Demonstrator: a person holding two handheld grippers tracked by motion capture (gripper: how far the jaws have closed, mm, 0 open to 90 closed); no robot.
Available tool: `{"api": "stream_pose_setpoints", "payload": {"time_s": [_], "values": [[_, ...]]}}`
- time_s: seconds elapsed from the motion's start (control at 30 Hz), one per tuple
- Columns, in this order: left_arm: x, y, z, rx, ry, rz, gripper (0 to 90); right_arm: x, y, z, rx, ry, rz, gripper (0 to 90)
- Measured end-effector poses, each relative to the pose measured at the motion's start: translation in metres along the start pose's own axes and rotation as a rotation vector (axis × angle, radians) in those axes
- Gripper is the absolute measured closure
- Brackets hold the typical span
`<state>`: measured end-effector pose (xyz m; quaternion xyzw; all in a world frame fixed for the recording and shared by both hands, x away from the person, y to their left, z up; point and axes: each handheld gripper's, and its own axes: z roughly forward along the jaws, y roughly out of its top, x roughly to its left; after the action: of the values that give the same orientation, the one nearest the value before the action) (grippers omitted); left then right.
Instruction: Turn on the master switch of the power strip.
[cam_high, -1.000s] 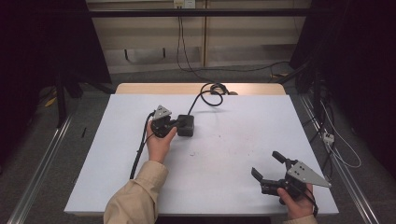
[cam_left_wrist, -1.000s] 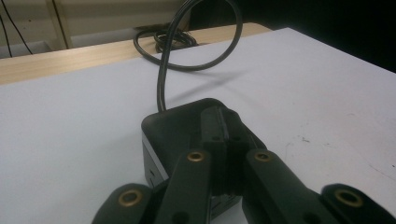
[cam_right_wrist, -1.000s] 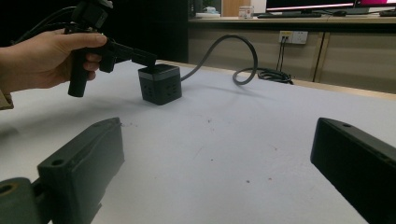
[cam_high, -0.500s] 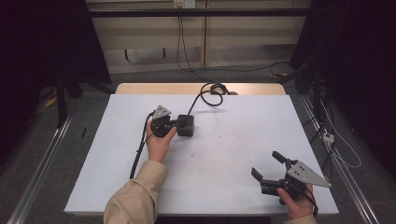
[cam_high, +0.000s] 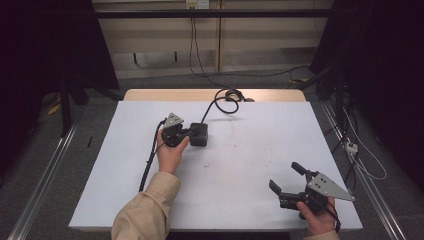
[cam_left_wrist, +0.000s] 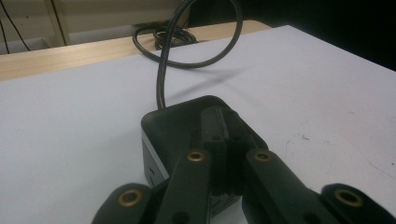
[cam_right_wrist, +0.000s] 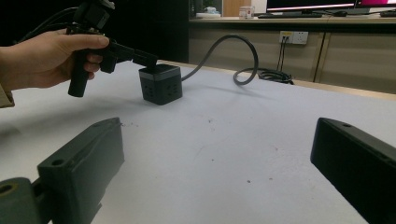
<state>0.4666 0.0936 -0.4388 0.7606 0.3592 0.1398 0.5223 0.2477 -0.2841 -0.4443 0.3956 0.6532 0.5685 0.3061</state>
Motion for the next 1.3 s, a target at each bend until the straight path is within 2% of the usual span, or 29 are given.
{"api": "stream_pose_setpoints", "payload": {"time_s": [0.6,0.73,0.87,0.93,1.13,1.27,1.3], "values": [[-0.0008,0.0013,0.0011,0.011,0.008,0.013,90.0,0.0003,0.0008,-0.0011,-0.006,-0.006,-0.004,2.4],[-0.0003,0.0014,0.0012,0.009,0.002,0.004,90.0,0.0000,0.0007,-0.0011,-0.005,-0.006,-0.003,2.4],[-0.0021,0.0019,0.0012,0.016,0.014,0.027,90.0,-0.0001,0.0007,-0.0010,-0.005,-0.006,-0.004,2.4],[-0.0034,0.0013,0.0015,0.012,0.018,0.014,90.0,0.0001,0.0007,-0.0009,-0.005,-0.007,-0.002,2.4],[-0.0089,0.0017,0.0019,0.025,0.050,0.063,90.0,0.0002,0.0009,-0.0015,-0.009,-0.009,-0.004,2.4],[-0.0081,0.0010,0.0017,0.018,0.049,0.028,90.0,-0.0003,0.0011,-0.0020,-0.012,-0.012,0.000,2.4],[-0.0082,0.0012,0.0019,0.019,0.047,0.032,90.0,-0.0005,0.0011,-0.0021,-0.013,-0.012,-0.001,2.4]]}}
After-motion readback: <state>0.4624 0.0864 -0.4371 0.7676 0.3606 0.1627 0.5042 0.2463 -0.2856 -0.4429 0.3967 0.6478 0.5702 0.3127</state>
